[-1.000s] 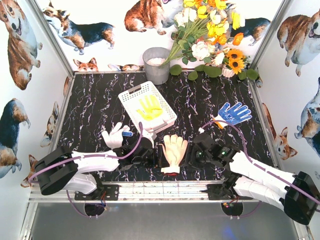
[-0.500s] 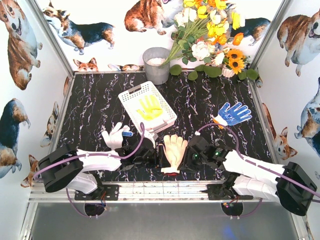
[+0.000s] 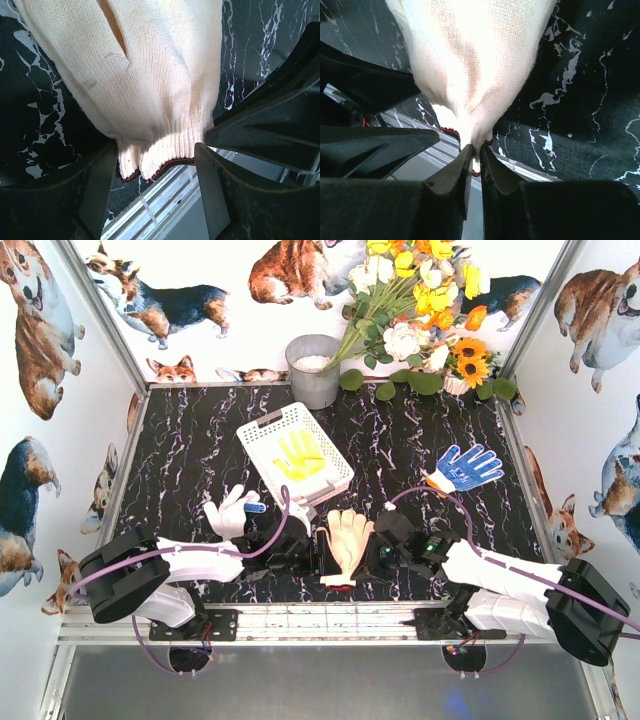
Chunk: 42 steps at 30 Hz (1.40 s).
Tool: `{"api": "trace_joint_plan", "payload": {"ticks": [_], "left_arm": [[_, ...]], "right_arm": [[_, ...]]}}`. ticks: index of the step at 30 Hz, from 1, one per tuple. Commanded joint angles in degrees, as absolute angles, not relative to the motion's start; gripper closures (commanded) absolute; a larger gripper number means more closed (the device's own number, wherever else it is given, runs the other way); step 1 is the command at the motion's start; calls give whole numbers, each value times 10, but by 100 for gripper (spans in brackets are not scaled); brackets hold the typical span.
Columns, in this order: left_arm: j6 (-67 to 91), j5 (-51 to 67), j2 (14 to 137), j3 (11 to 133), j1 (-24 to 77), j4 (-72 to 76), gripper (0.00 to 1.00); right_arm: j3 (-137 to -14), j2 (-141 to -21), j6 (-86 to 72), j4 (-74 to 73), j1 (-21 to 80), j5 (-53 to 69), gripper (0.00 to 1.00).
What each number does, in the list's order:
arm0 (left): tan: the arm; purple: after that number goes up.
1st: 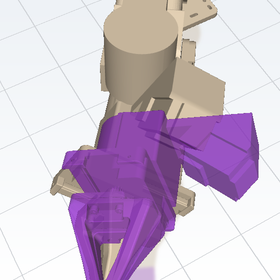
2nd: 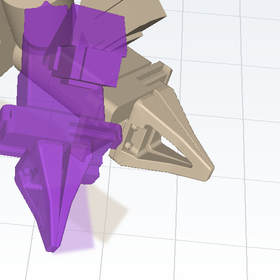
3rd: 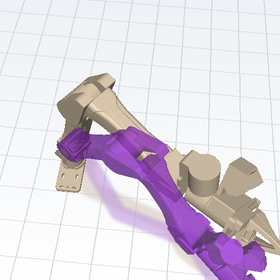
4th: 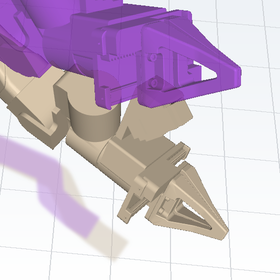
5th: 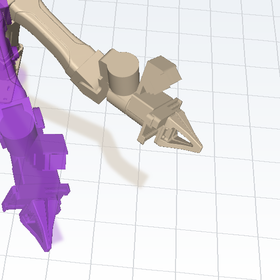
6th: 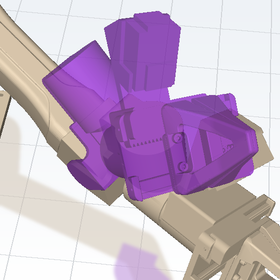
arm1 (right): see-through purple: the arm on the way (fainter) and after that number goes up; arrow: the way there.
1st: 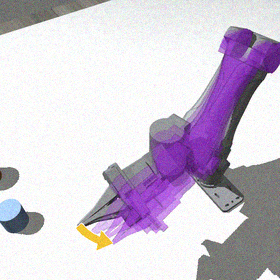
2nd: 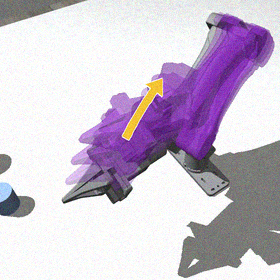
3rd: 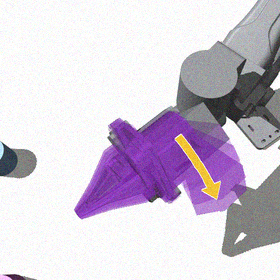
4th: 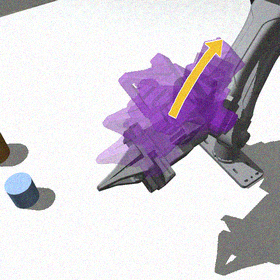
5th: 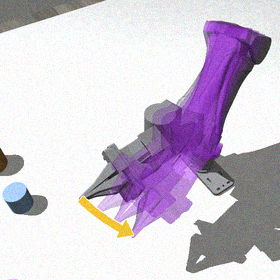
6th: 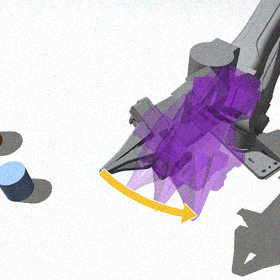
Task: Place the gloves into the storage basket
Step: Pair the glove with the glove.
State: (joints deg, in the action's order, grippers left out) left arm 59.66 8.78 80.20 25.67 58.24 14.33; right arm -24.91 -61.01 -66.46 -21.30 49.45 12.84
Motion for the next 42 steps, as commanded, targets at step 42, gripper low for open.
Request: {"api": "trace_joint_plan", "payload": {"ticks": [42], "left_arm": [[597, 109, 816, 238, 591, 135, 58]], "right_arm": [[-232, -615, -704, -149, 520, 105, 78]]}}
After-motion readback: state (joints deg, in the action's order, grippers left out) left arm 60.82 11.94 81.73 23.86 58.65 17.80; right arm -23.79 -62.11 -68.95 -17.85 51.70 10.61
